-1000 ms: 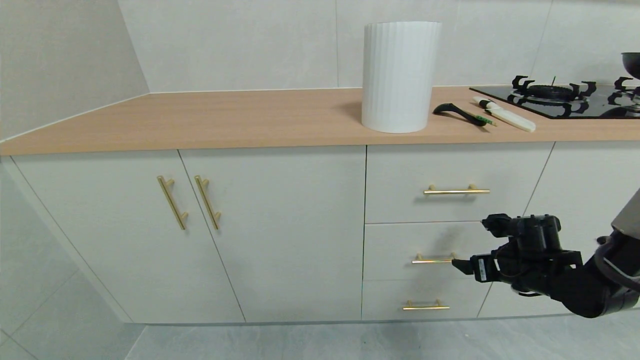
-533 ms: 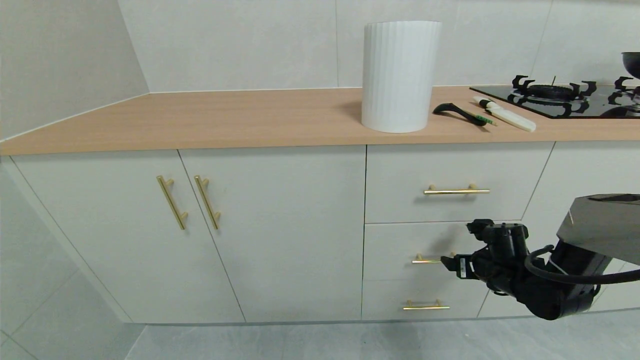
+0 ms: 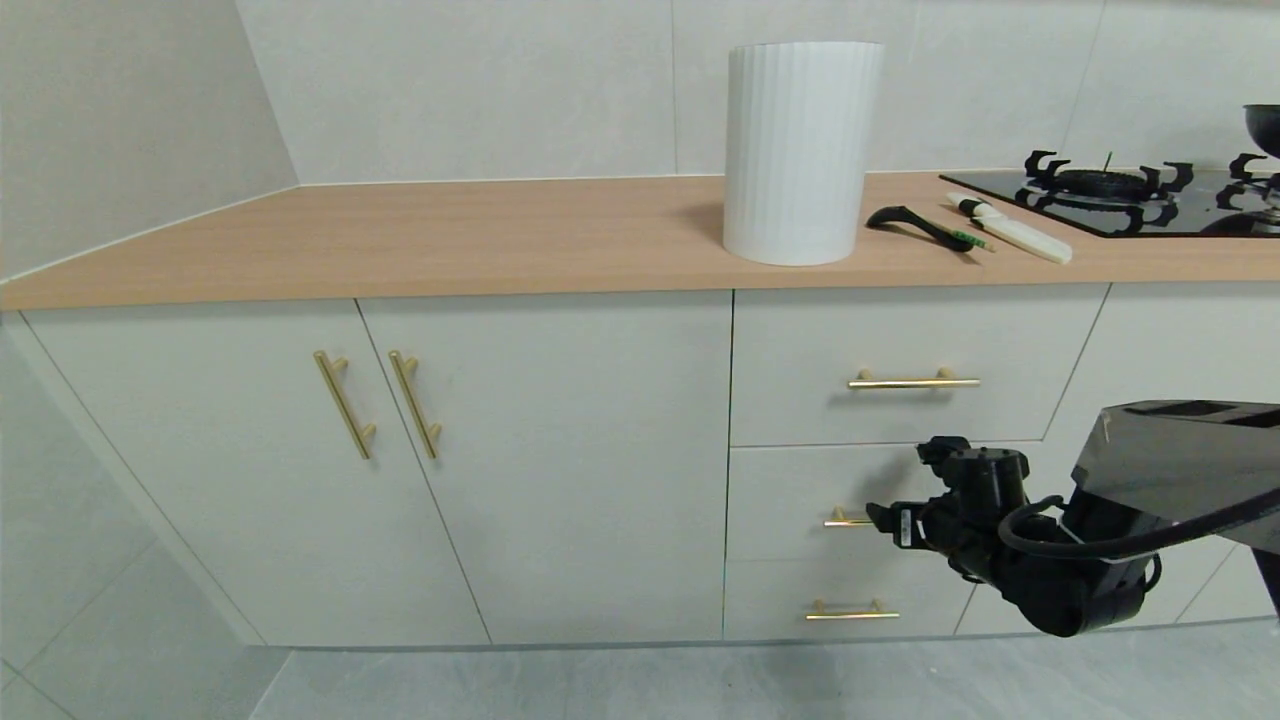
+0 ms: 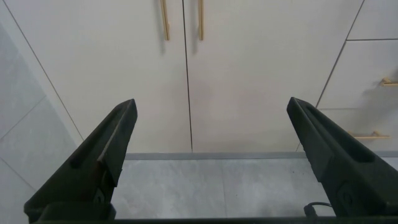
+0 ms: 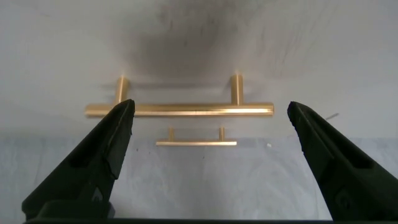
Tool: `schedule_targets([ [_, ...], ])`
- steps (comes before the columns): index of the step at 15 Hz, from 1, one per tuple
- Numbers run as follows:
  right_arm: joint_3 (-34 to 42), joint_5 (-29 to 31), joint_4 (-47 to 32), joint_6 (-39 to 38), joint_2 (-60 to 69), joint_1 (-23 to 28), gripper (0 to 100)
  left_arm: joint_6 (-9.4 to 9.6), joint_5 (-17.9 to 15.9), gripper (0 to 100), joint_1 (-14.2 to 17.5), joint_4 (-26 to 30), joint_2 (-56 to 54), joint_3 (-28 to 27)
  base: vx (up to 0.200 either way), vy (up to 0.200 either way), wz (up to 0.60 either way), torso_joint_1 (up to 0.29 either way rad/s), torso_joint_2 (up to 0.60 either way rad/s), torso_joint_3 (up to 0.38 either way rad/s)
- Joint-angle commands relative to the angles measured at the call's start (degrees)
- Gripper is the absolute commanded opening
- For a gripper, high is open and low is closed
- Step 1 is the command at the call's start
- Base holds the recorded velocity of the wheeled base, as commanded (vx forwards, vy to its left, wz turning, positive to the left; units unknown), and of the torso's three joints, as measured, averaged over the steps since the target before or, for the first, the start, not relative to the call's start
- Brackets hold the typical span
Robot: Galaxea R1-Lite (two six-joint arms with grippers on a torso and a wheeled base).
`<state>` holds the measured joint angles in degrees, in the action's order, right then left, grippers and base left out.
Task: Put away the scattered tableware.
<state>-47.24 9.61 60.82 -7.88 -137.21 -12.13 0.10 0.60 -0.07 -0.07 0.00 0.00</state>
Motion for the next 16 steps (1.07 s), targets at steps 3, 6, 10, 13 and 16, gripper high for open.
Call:
schedule_targets([
  [3, -0.8, 0.9, 1.8, 2.3, -4.7, 0.0, 100, -0.01, 0.0, 100, 0.0, 0.0, 0.1, 0.0, 0.000, 0.000, 0.00, 0.000, 0.00, 0.000],
  [6, -0.8, 0.9, 2.2, 2.3, -5.4, 0.1, 100, -0.01, 0.0, 100, 0.0, 0.0, 0.1, 0.0, 0.000, 0.000, 0.00, 0.000, 0.00, 0.000],
  [10, -0.9, 0.9, 5.5, 2.3, -5.4, 0.3, 100, -0.01, 0.0, 100, 0.0, 0.0, 0.1, 0.0, 0.000, 0.000, 0.00, 0.000, 0.00, 0.000],
  [13, -2.1, 1.0, 5.9, 2.3, -7.2, 0.3, 100, -0.01, 0.0, 100, 0.0, 0.0, 0.1, 0.0, 0.000, 0.000, 0.00, 0.000, 0.00, 0.000],
  [16, -1.2, 1.0, 5.8, 2.9, -7.3, 0.4, 100, -0.01, 0.0, 100, 0.0, 0.0, 0.1, 0.0, 0.000, 0.000, 0.00, 0.000, 0.00, 0.000],
])
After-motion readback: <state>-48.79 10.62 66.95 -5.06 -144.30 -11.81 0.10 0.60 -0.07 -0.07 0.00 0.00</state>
